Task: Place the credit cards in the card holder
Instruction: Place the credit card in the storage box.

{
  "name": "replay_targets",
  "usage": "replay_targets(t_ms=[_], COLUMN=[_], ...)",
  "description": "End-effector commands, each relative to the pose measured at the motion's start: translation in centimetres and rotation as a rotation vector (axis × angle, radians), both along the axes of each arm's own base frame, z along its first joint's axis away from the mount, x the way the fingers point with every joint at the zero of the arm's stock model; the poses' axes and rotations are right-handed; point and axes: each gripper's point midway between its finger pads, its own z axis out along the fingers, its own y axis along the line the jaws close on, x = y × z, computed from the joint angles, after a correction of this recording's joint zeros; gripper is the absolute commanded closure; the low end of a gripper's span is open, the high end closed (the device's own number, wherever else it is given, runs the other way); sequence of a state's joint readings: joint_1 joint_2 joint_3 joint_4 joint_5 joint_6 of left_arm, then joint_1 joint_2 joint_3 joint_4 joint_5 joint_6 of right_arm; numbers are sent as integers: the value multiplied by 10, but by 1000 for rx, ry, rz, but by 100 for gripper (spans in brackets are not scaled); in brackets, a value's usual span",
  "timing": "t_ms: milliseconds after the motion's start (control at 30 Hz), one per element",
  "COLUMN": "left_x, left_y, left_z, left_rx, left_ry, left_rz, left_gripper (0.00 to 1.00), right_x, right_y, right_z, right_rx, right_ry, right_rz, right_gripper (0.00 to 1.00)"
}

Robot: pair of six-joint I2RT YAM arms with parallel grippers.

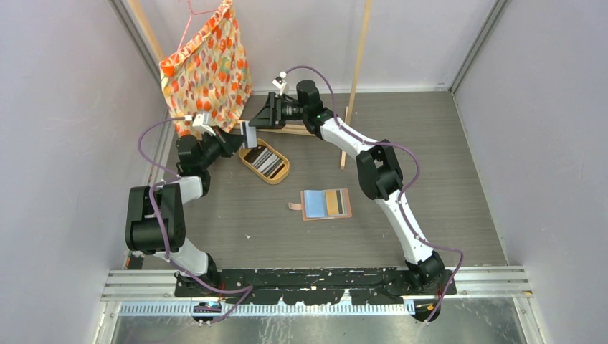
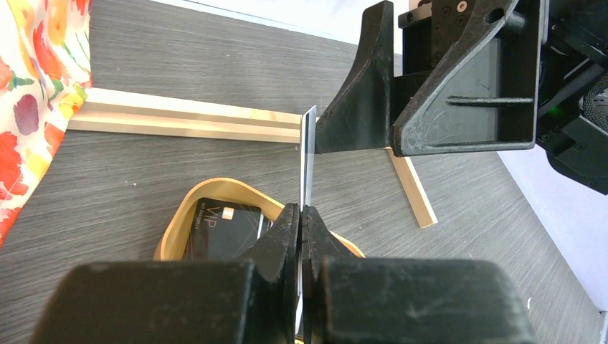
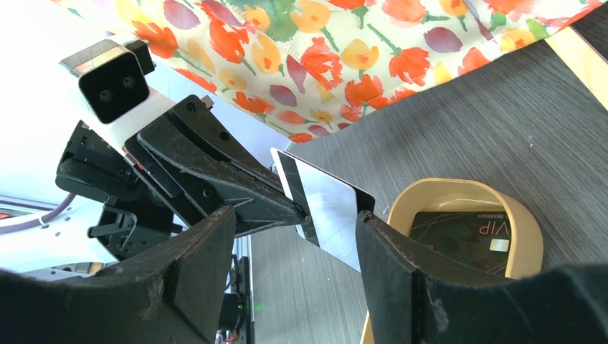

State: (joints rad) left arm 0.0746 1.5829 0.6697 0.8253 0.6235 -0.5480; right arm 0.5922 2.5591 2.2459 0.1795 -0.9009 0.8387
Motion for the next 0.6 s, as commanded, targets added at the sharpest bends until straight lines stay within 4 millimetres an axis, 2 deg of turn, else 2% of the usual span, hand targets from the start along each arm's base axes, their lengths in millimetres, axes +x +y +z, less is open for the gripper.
replay_targets(t_ms=[0, 333, 567], left_x=[7, 8, 9], left_y=[-4, -8, -11], left_z=[18, 18, 19], left_rx=[-1, -4, -7], left_ry=[-60, -54, -59], left_rz=[-30, -65, -86], left_gripper=[100, 100, 100], right_x=[-28, -28, -23], right_y=[6, 5, 3], right_z=[61, 69, 68], right_rx=[85, 76, 47], right_ry=[-113, -158, -189], right_rz=[88, 94, 82], right_gripper=[34, 34, 32])
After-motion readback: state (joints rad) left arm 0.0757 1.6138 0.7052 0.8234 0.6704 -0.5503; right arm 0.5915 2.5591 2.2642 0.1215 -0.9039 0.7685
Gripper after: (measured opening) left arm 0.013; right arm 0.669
